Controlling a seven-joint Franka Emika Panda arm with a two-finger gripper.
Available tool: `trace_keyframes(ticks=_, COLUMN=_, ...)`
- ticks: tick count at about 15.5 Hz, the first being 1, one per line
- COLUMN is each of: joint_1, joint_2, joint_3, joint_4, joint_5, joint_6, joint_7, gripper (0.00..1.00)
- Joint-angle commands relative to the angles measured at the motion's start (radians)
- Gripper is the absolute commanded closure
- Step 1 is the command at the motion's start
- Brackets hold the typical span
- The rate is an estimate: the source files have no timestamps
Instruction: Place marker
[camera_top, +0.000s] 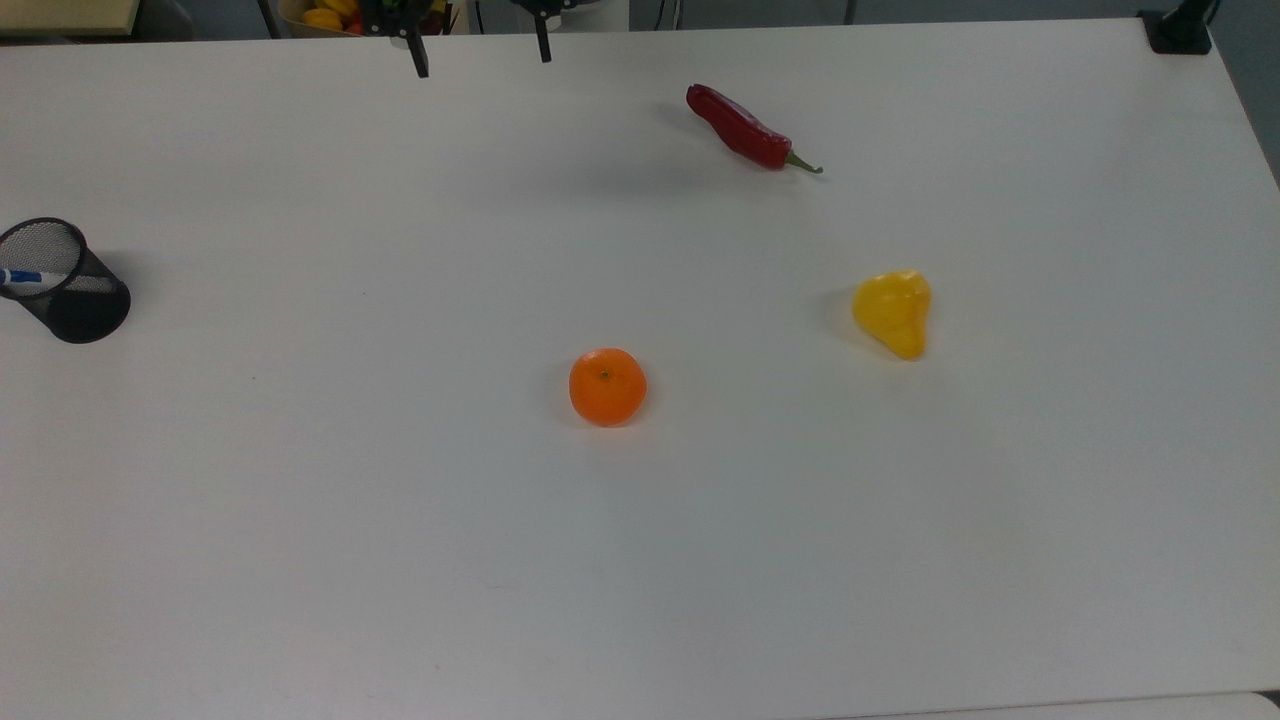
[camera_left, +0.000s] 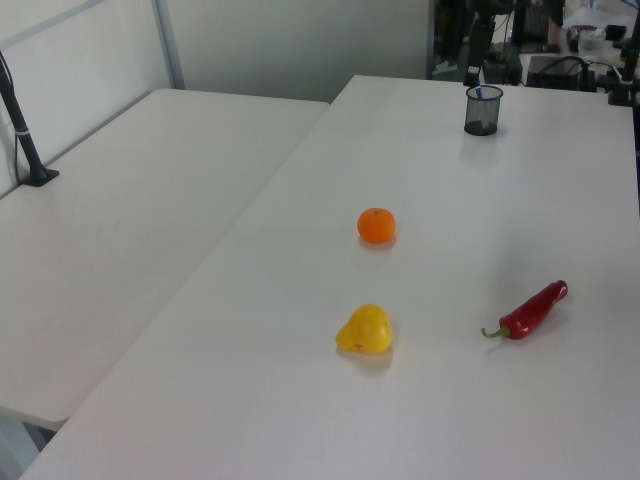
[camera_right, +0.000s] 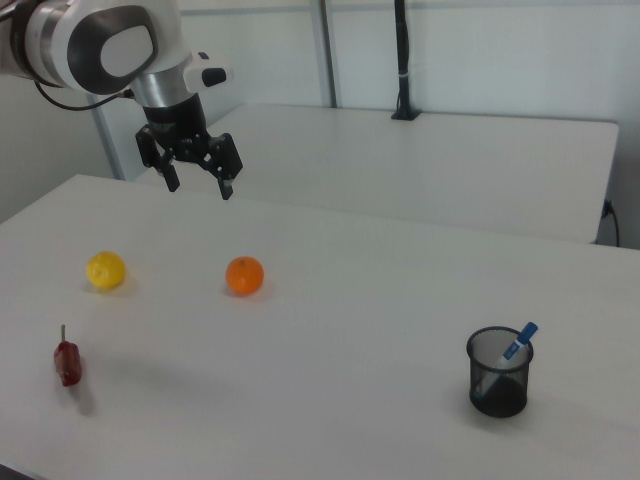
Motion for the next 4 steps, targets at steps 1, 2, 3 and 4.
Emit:
trace_keyframes(ticks=1, joint_1=0.025, joint_2=-0.017, joint_3=-0.022, joint_4=-0.005, joint_5=-0.007, joint_6=-0.022, joint_7=-0.026, gripper=0.00)
trace_keyframes(ticks=2, joint_1=0.025, joint_2=-0.017, joint_3=-0.022, joint_4=-0.005, joint_5=-0.007, joint_6=-0.022, joint_7=-0.024, gripper=0.00)
trace_keyframes(ticks=3, joint_1=0.025, joint_2=-0.019, joint_3=-0.022, joint_4=-0.005, joint_5=-0.007, joint_6=-0.022, joint_7=-0.024, gripper=0.00)
trace_keyframes(ticks=4, joint_1=0.025, joint_2=-0.019, joint_3=-0.022, joint_4=-0.005, joint_5=-0.007, joint_6=-0.022, joint_7=-0.024, gripper=0.00)
